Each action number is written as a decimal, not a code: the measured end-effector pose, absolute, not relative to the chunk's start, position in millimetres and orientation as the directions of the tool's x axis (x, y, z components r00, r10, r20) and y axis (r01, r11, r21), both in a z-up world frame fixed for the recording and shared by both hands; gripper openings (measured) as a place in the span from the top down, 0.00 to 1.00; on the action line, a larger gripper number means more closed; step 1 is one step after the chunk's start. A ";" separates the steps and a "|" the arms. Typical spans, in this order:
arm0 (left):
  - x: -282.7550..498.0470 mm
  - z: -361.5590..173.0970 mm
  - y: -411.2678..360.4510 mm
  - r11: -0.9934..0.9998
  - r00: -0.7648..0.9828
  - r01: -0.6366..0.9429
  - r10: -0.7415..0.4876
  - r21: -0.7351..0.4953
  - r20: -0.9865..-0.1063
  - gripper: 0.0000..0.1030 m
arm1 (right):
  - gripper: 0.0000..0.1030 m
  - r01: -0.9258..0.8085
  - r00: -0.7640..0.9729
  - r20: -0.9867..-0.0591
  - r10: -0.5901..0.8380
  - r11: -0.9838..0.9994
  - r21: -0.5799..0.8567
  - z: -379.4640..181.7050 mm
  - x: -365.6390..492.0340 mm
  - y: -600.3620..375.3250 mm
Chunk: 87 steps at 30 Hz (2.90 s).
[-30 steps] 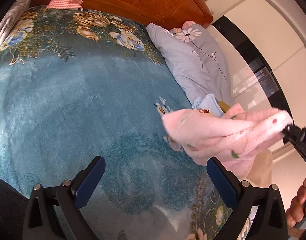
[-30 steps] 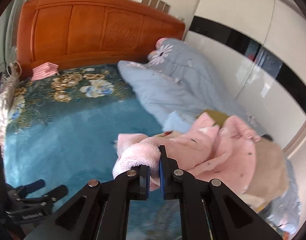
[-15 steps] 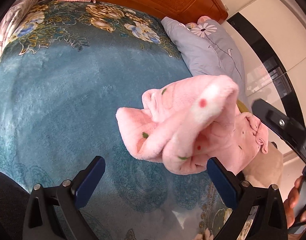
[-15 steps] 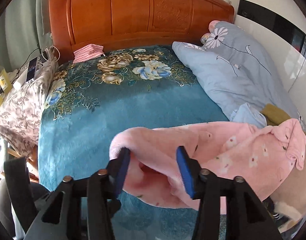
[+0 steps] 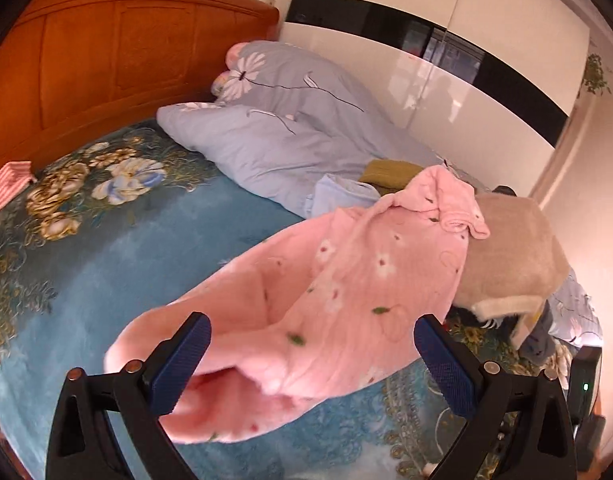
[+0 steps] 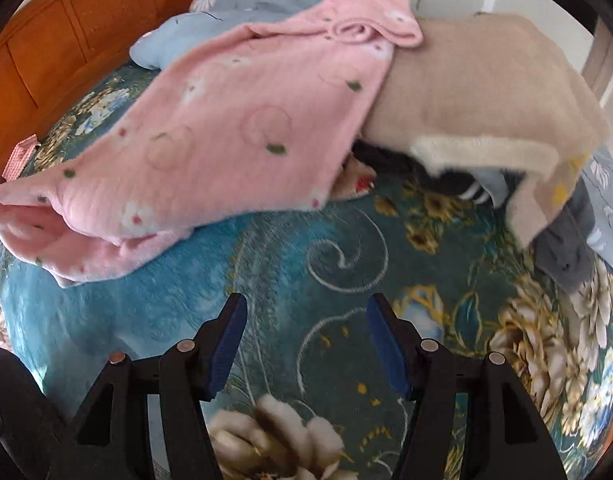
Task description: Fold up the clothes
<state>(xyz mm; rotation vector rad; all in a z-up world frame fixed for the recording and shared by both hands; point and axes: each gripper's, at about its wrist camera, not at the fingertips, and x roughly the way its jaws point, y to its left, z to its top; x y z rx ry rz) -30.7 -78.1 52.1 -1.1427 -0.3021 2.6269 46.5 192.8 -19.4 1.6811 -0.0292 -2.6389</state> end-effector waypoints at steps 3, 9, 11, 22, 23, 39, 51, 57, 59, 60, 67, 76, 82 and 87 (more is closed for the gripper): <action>-68.3 30.7 -58.5 -0.958 -0.572 -0.130 0.282 -0.254 -0.770 0.00 | 0.37 -0.038 -0.399 -0.915 -0.060 -0.996 0.082 -22.9 53.7 202.5; -82.3 0.1 -39.7 -0.960 -0.477 -0.141 0.279 -0.241 -0.833 0.06 | 0.35 -0.045 -0.365 -0.926 -0.098 -0.991 0.123 -26.5 64.4 201.2; -81.3 -6.7 -34.9 -0.954 -0.452 -0.150 0.299 -0.259 -0.840 0.17 | 0.35 -0.050 -0.350 -0.932 -0.093 -0.992 0.117 -32.4 66.5 203.8; -7.0 29.5 -1.4 -0.870 -0.536 -0.455 0.437 -0.189 -0.722 0.93 | 0.35 -0.083 -0.335 -0.934 -0.122 -0.984 0.159 -46.2 64.4 208.6; 1.7 30.5 -8.7 -0.870 -0.544 -0.461 0.435 -0.178 -0.718 0.93 | 0.35 -0.092 -0.341 -0.932 -0.125 -0.982 0.165 -45.9 64.0 210.5; 0.3 -9.9 -257.6 -0.928 -0.559 0.294 0.027 -0.228 -0.829 0.93 | 0.35 -0.102 -0.335 -0.926 -0.176 -0.970 0.221 -47.1 53.9 201.0; 12.9 26.6 -125.6 -0.996 -0.621 -0.025 0.082 -0.084 -0.780 0.28 | 0.35 -0.095 -0.324 -0.931 -0.167 -0.973 0.208 -44.8 48.8 188.9; 11.4 -9.6 -15.9 -0.910 -0.609 -0.334 0.008 0.247 -0.793 0.27 | 0.35 -0.105 -0.311 -0.933 -0.182 -0.969 0.224 -48.6 49.1 189.4; 9.9 -25.1 18.0 -0.836 -0.608 -0.424 -0.023 0.349 -0.794 0.27 | 0.35 -0.089 -0.318 -0.929 -0.189 -0.970 0.228 -46.2 50.8 187.9; 9.0 -32.1 30.3 -0.802 -0.607 -0.456 -0.036 0.385 -0.794 0.27 | 0.35 -0.081 -0.320 -0.928 -0.190 -0.971 0.227 -45.5 51.8 187.5; 0.9 -72.8 68.4 -0.650 -0.610 -0.536 -0.142 0.538 -0.779 0.28 | 0.35 -0.121 -0.275 -0.946 -0.170 -0.970 0.210 -56.4 59.8 198.7; -19.5 -47.1 32.8 -0.826 -0.634 -0.361 -0.124 0.434 -0.763 0.86 | 0.35 -0.126 -0.260 -0.952 -0.164 -0.971 0.202 -52.6 52.5 191.0; -11.7 9.6 -45.3 -0.978 -0.699 -0.128 -0.027 0.162 -0.715 0.86 | 0.35 -0.101 -0.244 -0.954 -0.174 -0.974 0.203 -52.8 50.1 179.4; 4.8 15.4 -172.4 -0.965 -0.697 0.207 -0.029 -0.163 -0.717 0.86 | 0.35 -0.098 -0.254 -0.951 -0.174 -0.974 0.205 -49.7 47.2 177.7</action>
